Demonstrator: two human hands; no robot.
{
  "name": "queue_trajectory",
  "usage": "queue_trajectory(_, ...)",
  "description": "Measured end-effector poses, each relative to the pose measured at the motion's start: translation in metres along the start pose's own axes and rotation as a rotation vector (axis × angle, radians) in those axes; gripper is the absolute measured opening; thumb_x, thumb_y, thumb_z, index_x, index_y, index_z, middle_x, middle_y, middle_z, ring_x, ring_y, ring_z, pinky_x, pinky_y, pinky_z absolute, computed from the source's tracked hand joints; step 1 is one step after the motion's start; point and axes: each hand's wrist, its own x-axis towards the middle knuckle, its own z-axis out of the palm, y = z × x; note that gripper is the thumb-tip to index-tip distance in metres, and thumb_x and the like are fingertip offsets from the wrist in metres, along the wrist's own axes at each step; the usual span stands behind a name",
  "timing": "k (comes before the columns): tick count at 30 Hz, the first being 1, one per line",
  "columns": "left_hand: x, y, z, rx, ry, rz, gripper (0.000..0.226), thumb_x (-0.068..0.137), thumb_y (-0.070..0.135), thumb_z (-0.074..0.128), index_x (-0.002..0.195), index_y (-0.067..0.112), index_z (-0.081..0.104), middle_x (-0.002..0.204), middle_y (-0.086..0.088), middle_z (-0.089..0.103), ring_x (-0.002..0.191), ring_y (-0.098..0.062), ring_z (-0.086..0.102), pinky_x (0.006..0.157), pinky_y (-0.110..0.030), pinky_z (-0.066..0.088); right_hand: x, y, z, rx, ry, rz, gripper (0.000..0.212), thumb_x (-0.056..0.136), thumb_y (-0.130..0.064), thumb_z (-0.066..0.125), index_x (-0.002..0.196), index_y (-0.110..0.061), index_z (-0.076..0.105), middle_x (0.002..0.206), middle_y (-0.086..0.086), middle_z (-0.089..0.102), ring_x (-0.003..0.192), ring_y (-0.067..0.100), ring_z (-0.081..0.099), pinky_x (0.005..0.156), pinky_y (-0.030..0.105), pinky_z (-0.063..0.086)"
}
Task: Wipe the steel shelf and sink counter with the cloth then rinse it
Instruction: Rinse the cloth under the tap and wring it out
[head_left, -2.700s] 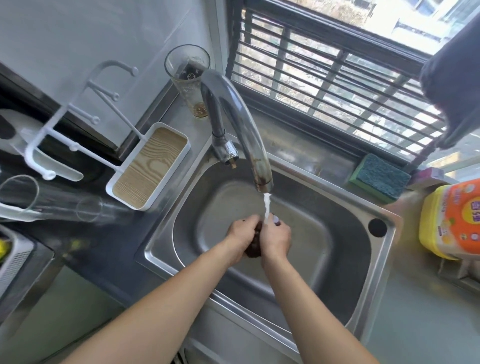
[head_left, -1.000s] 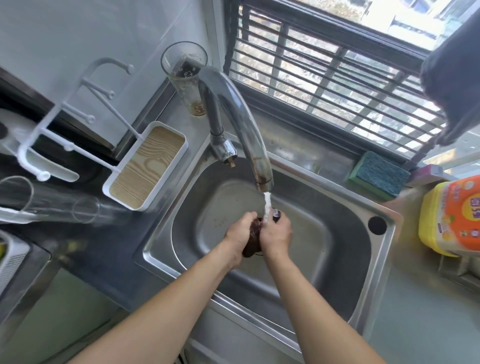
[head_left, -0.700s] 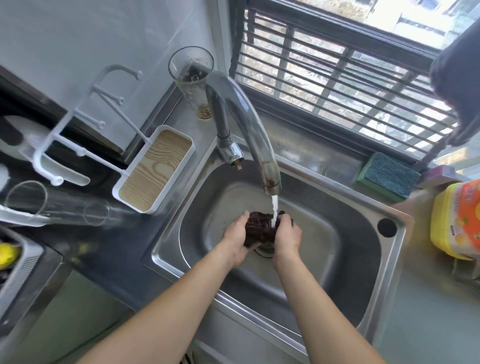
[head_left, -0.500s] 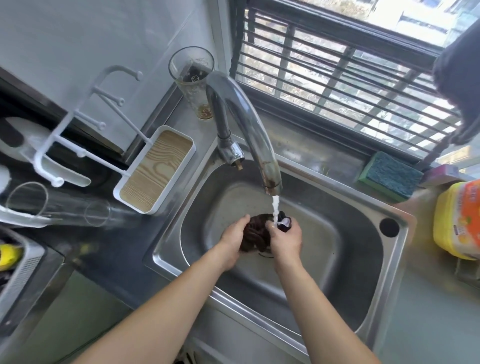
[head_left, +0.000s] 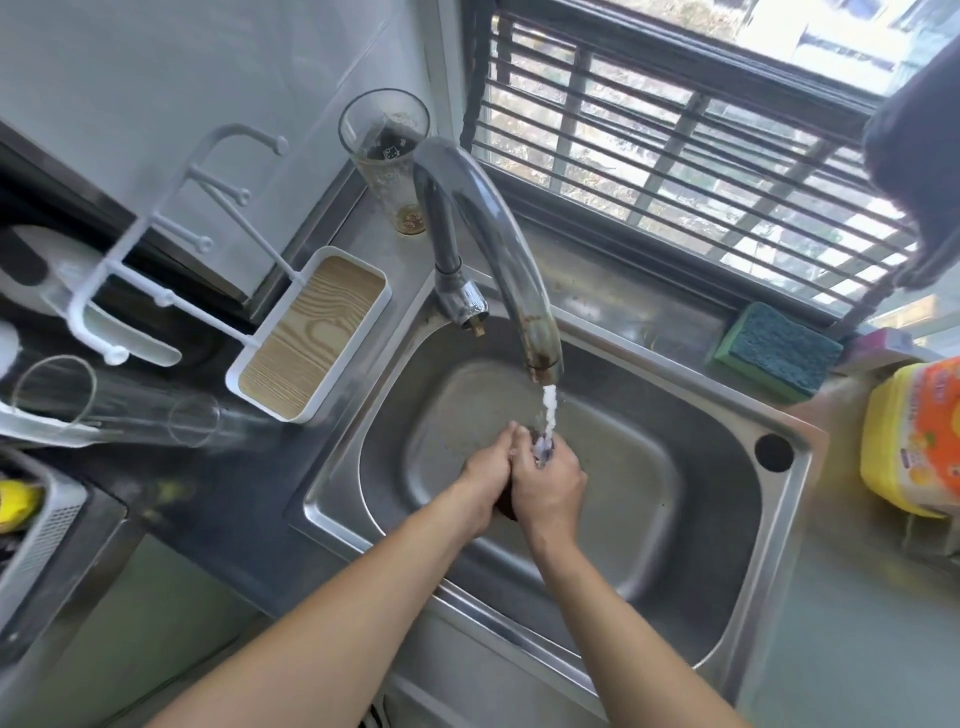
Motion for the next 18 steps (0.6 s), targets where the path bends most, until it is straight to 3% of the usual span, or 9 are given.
queue_trajectory(1,0.0,0.0,0.0,0.016,-0.004,0.02,0.041,0.08,0.055,0.071,0.075,0.015,0.077,0.093,-0.005,0.078,0.079,-0.019,0.072,0.078,-0.031,0.058,0.005,-0.003,0.0,-0.023,-0.003,0.035,0.031,0.092,-0.035,0.066,0.074,-0.011,0.06,0.075,0.012,0.07,0.077,0.034,0.062,0.07,0.037,0.045)
queue_trajectory(3,-0.002,0.004,0.0,0.073,-0.029,0.059,0.036,0.073,0.051,0.075,0.074,0.015,0.077,0.088,-0.004,0.076,0.075,-0.018,0.069,0.075,-0.032,0.055,0.016,-0.008,-0.001,-0.045,0.002,0.128,0.032,0.091,-0.037,0.063,0.073,-0.01,0.061,0.082,0.018,0.071,0.085,0.041,0.063,0.072,0.039,0.044)
queue_trajectory(7,-0.005,0.007,-0.003,0.143,-0.155,0.043,0.039,0.094,0.051,0.061,0.086,0.015,0.074,0.078,-0.001,0.075,0.067,-0.015,0.071,0.071,-0.033,0.06,0.035,-0.011,-0.007,-0.071,-0.017,0.293,0.038,0.094,-0.042,0.058,0.069,-0.013,0.062,0.098,0.026,0.071,0.098,0.045,0.062,0.076,0.038,0.041)
queue_trajectory(10,-0.012,0.013,-0.011,0.249,-0.223,0.054,0.038,0.098,0.055,0.051,0.103,0.02,0.066,0.074,0.009,0.07,0.055,-0.004,0.061,0.042,-0.014,0.041,0.046,-0.011,-0.012,-0.055,-0.017,0.325,0.037,0.094,-0.038,0.056,0.068,-0.013,0.06,0.101,0.028,0.071,0.102,0.046,0.061,0.08,0.039,0.041)
queue_trajectory(12,-0.015,0.018,-0.019,0.312,-0.299,0.067,0.034,0.097,0.05,0.056,0.116,0.022,0.061,0.081,0.009,0.066,0.056,0.0,0.055,0.038,-0.011,0.031,0.05,-0.007,-0.016,-0.005,0.002,0.382,0.028,0.093,-0.033,0.058,0.082,-0.009,0.068,0.103,0.026,0.072,0.103,0.045,0.062,0.087,0.039,0.045)
queue_trajectory(15,-0.019,0.027,-0.03,0.387,-0.401,0.06,0.04,0.091,0.029,0.072,0.128,0.019,0.058,0.089,0.002,0.066,0.066,-0.004,0.057,0.041,-0.016,0.036,0.05,0.0,-0.019,0.173,0.008,0.478,0.023,0.088,-0.029,0.061,0.093,-0.008,0.071,0.099,0.02,0.074,0.095,0.038,0.067,0.087,0.041,0.052)
queue_trajectory(18,-0.013,0.031,-0.033,0.542,-0.247,0.093,0.034,0.088,0.02,0.074,0.121,0.015,0.066,0.092,-0.006,0.07,0.072,-0.015,0.064,0.051,-0.021,0.049,0.047,0.004,-0.02,0.407,0.01,0.587,0.009,0.086,-0.017,0.062,0.085,-0.01,0.067,0.095,0.022,0.072,0.08,0.03,0.066,0.074,0.037,0.053)
